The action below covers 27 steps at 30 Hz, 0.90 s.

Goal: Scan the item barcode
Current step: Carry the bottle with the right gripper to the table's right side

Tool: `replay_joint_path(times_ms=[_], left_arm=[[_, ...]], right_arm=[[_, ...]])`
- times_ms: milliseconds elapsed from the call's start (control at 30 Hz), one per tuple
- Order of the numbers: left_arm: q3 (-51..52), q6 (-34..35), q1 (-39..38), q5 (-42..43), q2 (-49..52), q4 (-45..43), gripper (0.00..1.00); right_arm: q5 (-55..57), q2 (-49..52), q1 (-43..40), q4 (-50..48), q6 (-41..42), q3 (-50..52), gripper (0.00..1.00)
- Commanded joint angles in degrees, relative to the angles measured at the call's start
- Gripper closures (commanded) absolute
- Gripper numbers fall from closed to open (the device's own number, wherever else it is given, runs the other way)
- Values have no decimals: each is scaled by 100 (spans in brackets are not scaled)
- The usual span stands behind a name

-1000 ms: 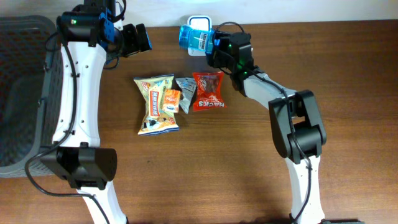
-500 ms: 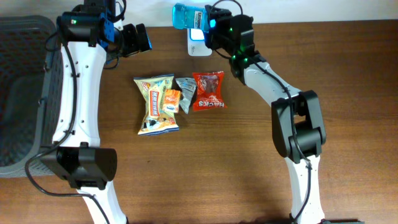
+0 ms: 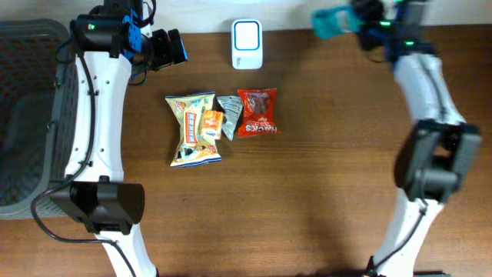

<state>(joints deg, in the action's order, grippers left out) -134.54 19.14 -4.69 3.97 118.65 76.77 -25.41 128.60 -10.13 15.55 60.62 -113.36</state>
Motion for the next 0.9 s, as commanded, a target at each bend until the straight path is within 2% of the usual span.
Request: replay_joint_path(times_ms=[0, 100, 167, 333, 467, 533, 767, 800, 833, 867], left_arm=[[4, 39, 22, -59, -50, -2, 1], [7, 39, 20, -59, -50, -2, 1], [7, 39, 20, -59, -50, -2, 1], [7, 39, 20, -59, -50, -2, 1], [7, 39, 20, -59, -50, -2, 1], [4, 39, 37, -59, -50, -2, 1], [7, 39, 37, -59, -50, -2, 1], [7, 39, 37, -59, -50, -2, 1], [7, 39, 37, -59, -50, -2, 1], [7, 37, 35, -59, -50, -2, 1]], right_arm=[[260, -894, -852, 909, -1250, -238, 25], [470, -964, -1556, 1917, -1502, -238, 25], [660, -946, -1991, 2468, -1989, -236, 25], [2509, -940, -2693, 3226, -3171, -236, 20], [3663, -909, -3040, 3211, -3950, -214, 17], [3862, -828, -3126, 2916, -4439, -127, 16], [3906, -424, -3209, 2909, -4518, -129, 11], [4100, -424, -3211, 3025, -4511, -129, 13], [4380, -422, -3241, 3215, -4393, -129, 19], [4616, -413, -3316, 3401, -4127, -129, 33]])
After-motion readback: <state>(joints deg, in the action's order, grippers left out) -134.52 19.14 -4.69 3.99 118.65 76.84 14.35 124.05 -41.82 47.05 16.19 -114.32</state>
